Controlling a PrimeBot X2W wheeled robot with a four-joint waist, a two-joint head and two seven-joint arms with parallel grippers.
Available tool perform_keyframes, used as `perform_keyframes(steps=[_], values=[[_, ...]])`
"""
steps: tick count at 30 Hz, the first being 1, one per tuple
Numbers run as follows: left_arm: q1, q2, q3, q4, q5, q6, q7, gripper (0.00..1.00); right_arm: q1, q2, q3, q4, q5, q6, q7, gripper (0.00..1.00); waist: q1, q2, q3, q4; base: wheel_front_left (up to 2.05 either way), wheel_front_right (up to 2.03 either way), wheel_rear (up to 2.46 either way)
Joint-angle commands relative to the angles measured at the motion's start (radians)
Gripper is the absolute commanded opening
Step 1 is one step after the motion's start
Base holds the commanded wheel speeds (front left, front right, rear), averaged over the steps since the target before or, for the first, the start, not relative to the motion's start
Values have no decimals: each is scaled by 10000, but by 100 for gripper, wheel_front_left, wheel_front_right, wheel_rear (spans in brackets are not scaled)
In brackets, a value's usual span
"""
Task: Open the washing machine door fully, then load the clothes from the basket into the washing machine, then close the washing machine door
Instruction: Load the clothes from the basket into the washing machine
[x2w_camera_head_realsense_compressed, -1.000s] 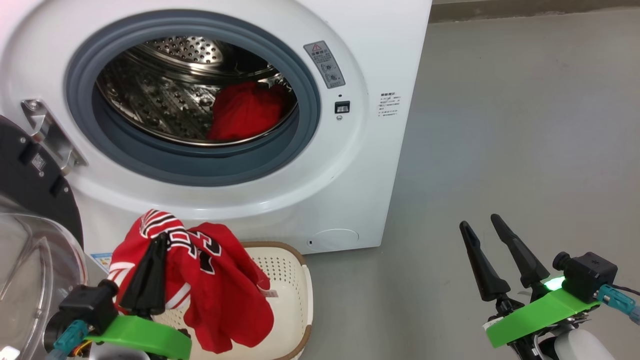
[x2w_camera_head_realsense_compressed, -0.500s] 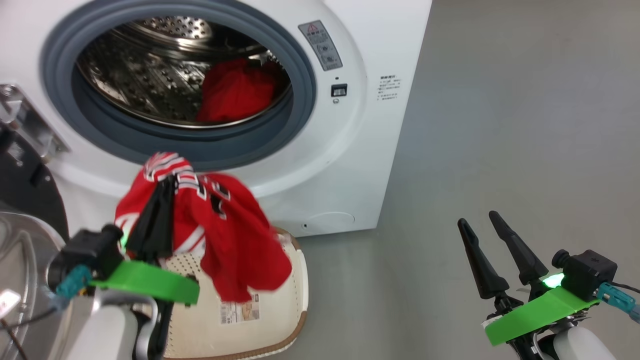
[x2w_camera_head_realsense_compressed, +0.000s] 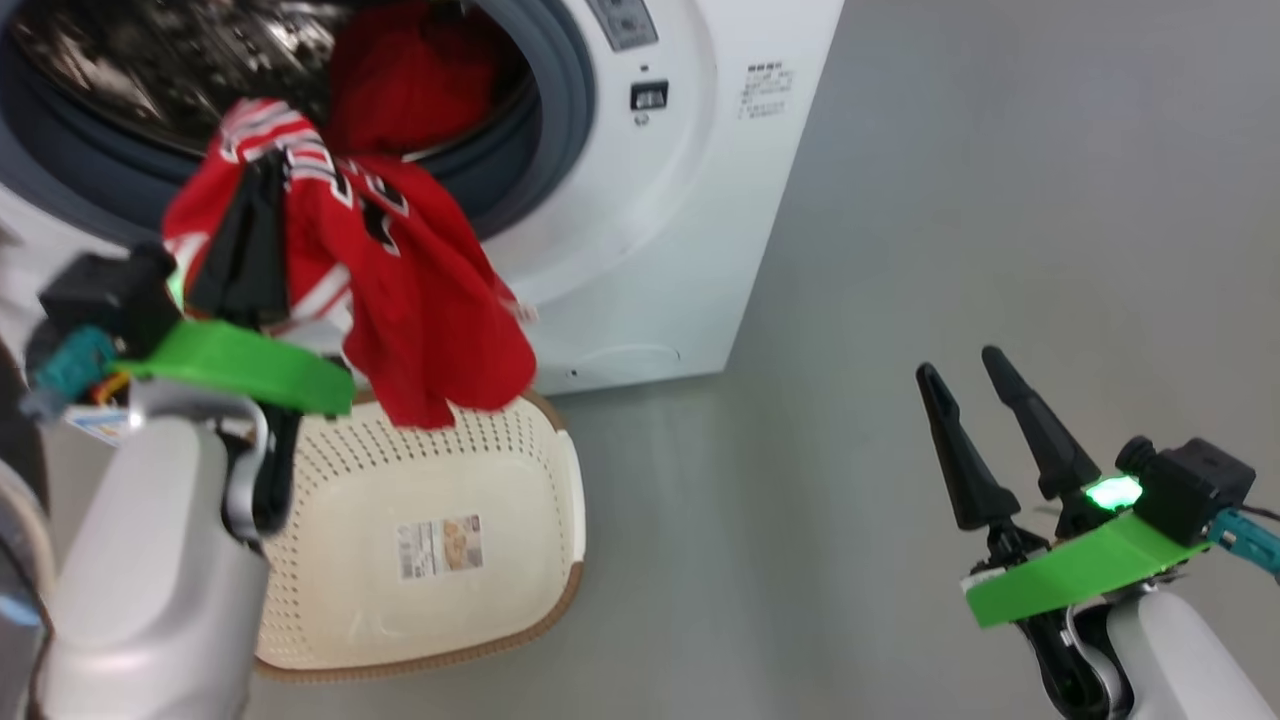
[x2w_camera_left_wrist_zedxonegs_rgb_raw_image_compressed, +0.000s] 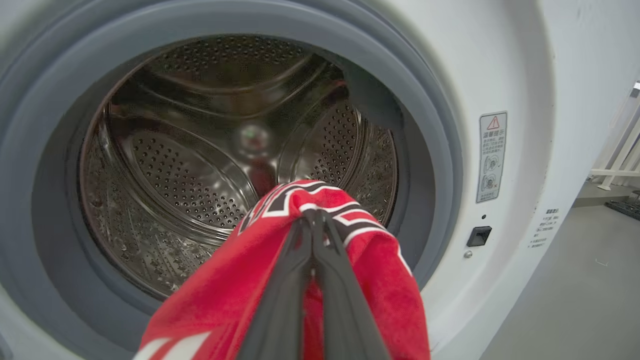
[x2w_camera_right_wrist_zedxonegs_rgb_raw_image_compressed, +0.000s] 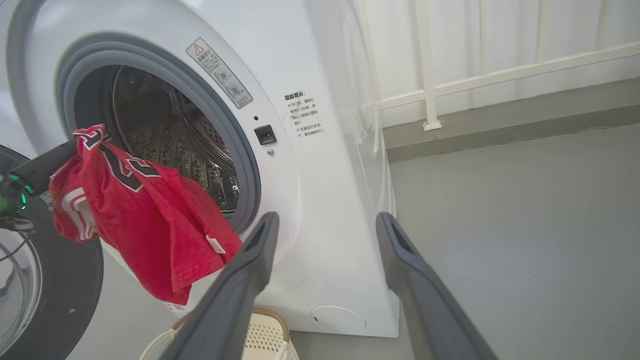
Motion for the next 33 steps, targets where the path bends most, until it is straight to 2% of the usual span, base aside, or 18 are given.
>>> perform_keyframes(steps=[1,17,26,33], values=[[-703,320,363,113,72,-103,-155,0,-256,-2,144,-304,-35,16,-48,100,0,0,730,-301,0,0,0],[-4500,560,444,3963,293,-343,-540,0,-1059,466,136,-557,-146,16,-48,100,0,0,2749,-1066,0,0,0],[-6123,912,109,5450,736,-480,-609,0,-1324,739,97,-689,-174,16,-48,100,0,0,3594,-1488,0,0,0],[-7305,1083,72,5960,947,-429,-635,0,-1491,915,137,-761,-197,16,-48,100,0,0,4069,-1746,0,0,0]])
